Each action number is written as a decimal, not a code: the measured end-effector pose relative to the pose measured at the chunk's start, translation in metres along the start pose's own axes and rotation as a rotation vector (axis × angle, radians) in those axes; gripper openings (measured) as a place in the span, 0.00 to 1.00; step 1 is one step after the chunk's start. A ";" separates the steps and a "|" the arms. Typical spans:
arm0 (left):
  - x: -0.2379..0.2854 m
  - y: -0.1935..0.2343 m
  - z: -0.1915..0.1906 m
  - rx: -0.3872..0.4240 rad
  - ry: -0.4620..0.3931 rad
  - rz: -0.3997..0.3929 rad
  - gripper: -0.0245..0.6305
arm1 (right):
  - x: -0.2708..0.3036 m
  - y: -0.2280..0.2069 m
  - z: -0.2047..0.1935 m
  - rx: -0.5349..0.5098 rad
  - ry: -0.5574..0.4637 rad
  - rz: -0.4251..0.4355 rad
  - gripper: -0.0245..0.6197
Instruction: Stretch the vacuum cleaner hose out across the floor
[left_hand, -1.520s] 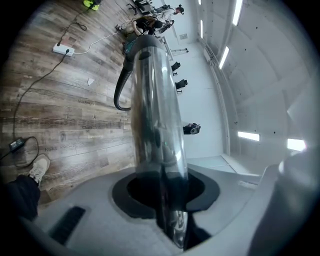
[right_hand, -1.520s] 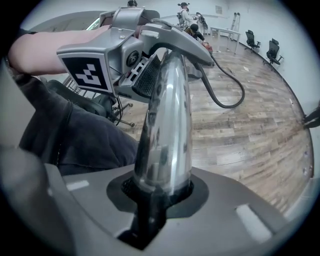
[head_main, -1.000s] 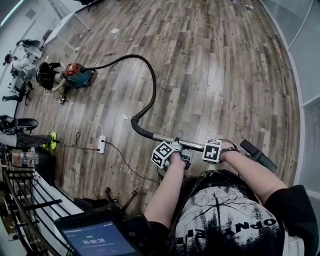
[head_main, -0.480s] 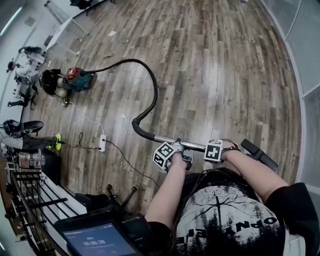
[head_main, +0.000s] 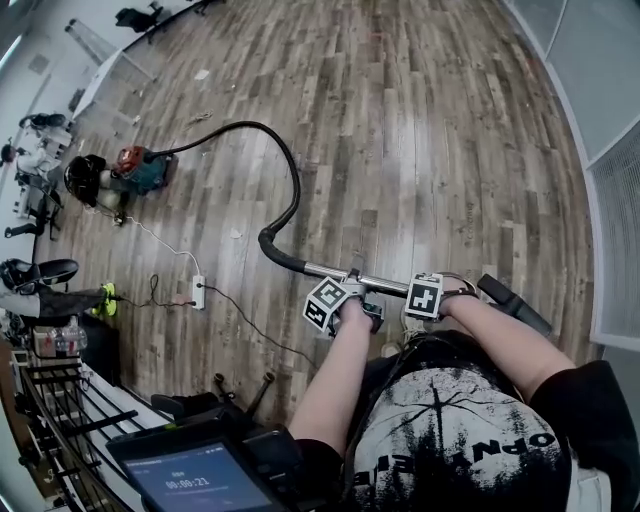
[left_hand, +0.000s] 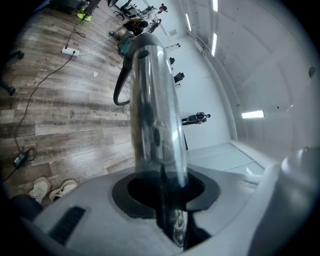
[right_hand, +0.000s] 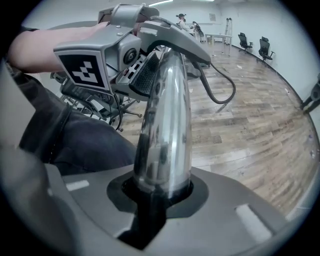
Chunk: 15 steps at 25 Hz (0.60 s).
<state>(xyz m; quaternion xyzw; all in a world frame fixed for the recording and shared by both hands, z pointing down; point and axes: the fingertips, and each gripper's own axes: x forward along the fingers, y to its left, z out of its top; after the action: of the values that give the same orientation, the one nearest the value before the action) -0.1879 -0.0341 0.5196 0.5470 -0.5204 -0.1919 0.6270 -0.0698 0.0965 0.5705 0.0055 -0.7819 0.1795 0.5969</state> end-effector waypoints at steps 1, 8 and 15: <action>-0.003 0.001 -0.005 0.003 0.011 -0.004 0.21 | 0.001 0.004 -0.001 0.004 -0.010 -0.013 0.16; -0.031 0.014 -0.045 0.030 0.103 -0.036 0.21 | 0.016 0.055 -0.025 0.101 -0.014 -0.055 0.16; -0.057 0.047 -0.101 0.035 0.202 -0.038 0.21 | 0.042 0.105 -0.061 0.184 -0.010 -0.089 0.16</action>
<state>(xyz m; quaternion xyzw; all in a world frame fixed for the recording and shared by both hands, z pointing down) -0.1386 0.0770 0.5504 0.5841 -0.4475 -0.1384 0.6628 -0.0484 0.2210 0.5941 0.0958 -0.7643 0.2239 0.5972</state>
